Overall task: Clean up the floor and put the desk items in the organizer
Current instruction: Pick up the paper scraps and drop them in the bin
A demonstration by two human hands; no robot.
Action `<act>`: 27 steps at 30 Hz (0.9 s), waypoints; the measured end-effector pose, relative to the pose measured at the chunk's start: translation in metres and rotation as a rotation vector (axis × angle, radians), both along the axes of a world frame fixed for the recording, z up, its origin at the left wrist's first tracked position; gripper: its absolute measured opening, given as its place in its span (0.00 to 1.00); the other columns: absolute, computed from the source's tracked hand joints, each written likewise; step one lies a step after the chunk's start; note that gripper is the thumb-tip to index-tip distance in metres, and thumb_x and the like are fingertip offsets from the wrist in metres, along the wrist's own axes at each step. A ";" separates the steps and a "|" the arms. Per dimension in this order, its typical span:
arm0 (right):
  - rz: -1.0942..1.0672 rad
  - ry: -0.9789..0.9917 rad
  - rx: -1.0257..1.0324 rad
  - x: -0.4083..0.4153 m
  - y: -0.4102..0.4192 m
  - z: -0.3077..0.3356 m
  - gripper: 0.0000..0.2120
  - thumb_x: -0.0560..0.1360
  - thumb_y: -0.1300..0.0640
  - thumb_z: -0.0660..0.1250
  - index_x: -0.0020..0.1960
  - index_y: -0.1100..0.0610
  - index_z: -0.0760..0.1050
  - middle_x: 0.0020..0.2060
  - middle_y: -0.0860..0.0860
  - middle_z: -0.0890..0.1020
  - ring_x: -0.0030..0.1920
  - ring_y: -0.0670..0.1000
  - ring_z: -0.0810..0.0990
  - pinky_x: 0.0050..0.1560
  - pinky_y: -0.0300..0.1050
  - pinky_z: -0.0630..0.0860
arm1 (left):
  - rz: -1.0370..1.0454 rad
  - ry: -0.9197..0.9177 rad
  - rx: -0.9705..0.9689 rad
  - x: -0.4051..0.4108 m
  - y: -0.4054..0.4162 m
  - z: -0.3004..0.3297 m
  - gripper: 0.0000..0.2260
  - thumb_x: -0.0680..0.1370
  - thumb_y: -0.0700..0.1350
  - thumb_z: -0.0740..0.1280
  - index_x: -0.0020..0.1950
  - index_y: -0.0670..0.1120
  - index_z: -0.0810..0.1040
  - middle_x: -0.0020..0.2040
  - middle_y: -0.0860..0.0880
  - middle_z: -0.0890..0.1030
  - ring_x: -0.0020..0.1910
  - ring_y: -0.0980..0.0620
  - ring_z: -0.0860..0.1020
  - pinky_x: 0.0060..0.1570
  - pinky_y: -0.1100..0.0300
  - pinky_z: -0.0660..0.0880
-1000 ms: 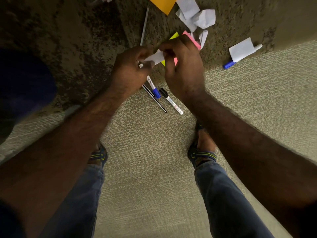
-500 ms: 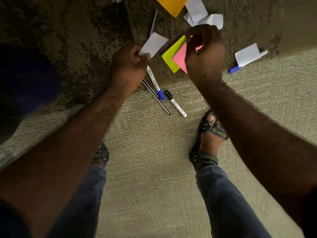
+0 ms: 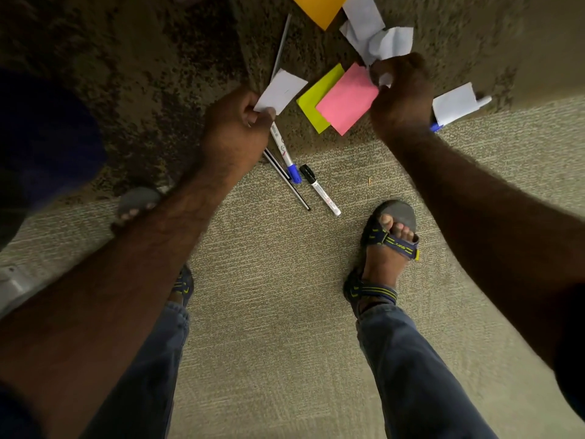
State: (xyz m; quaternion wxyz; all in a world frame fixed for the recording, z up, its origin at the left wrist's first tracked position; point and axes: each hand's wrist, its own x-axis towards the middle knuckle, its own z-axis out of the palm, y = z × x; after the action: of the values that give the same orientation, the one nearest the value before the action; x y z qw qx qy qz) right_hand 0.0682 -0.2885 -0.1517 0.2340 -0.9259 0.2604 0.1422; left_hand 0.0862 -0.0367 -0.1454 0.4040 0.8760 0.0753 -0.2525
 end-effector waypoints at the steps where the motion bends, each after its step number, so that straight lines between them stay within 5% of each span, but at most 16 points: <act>1: -0.016 -0.002 0.004 0.000 0.000 0.001 0.16 0.76 0.64 0.60 0.58 0.59 0.83 0.60 0.57 0.82 0.61 0.57 0.80 0.59 0.40 0.72 | 0.002 0.001 0.001 -0.002 0.000 0.000 0.09 0.78 0.47 0.72 0.51 0.41 0.82 0.49 0.49 0.87 0.47 0.57 0.85 0.48 0.58 0.83; 6: -0.049 -0.021 -0.007 -0.008 0.005 0.018 0.17 0.73 0.64 0.61 0.57 0.59 0.84 0.59 0.55 0.83 0.60 0.55 0.82 0.56 0.41 0.74 | 0.000 -0.009 -0.006 -0.011 0.002 0.001 0.08 0.78 0.45 0.73 0.51 0.41 0.82 0.47 0.55 0.83 0.38 0.77 0.78 0.38 0.80 0.73; 10: -0.032 -0.084 -0.053 -0.012 0.010 0.037 0.17 0.76 0.62 0.61 0.59 0.56 0.84 0.59 0.55 0.84 0.58 0.54 0.83 0.54 0.42 0.74 | 0.028 -0.023 0.006 -0.014 0.001 0.014 0.09 0.79 0.46 0.73 0.52 0.41 0.83 0.48 0.52 0.85 0.39 0.69 0.80 0.39 0.79 0.73; 14: -0.032 -0.181 -0.073 -0.011 0.021 0.059 0.17 0.76 0.64 0.62 0.58 0.57 0.85 0.57 0.55 0.84 0.57 0.55 0.84 0.56 0.49 0.78 | 0.080 -0.060 -0.006 -0.016 0.002 0.033 0.09 0.78 0.46 0.74 0.51 0.40 0.84 0.44 0.54 0.83 0.35 0.78 0.77 0.36 0.81 0.70; 18: -0.044 -0.338 -0.039 -0.009 0.049 0.085 0.14 0.75 0.64 0.64 0.55 0.58 0.86 0.53 0.56 0.85 0.55 0.56 0.84 0.54 0.45 0.77 | 0.191 -0.051 -0.052 -0.015 0.012 0.062 0.09 0.77 0.47 0.74 0.53 0.43 0.85 0.43 0.55 0.85 0.36 0.74 0.79 0.38 0.77 0.74; 22: -0.022 -0.529 0.044 -0.002 0.091 0.113 0.11 0.74 0.67 0.66 0.51 0.61 0.85 0.48 0.57 0.85 0.49 0.51 0.83 0.49 0.26 0.70 | 0.338 -0.078 -0.176 -0.011 0.034 0.101 0.04 0.76 0.46 0.75 0.50 0.49 0.85 0.41 0.60 0.85 0.41 0.66 0.84 0.44 0.64 0.82; 27: 0.068 -0.654 0.123 0.013 0.155 0.144 0.09 0.74 0.69 0.68 0.50 0.63 0.85 0.47 0.57 0.84 0.47 0.53 0.83 0.45 0.52 0.79 | 0.457 -0.172 -0.217 -0.005 0.080 0.149 0.08 0.76 0.49 0.74 0.51 0.46 0.84 0.44 0.51 0.88 0.44 0.52 0.87 0.44 0.55 0.84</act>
State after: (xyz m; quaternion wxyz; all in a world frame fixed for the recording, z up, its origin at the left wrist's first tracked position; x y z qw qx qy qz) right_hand 0.0810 -0.1333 -0.0075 0.3557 -0.9147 0.1313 -0.1396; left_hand 0.0812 0.0435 0.0037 0.5470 0.8061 0.2090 -0.0862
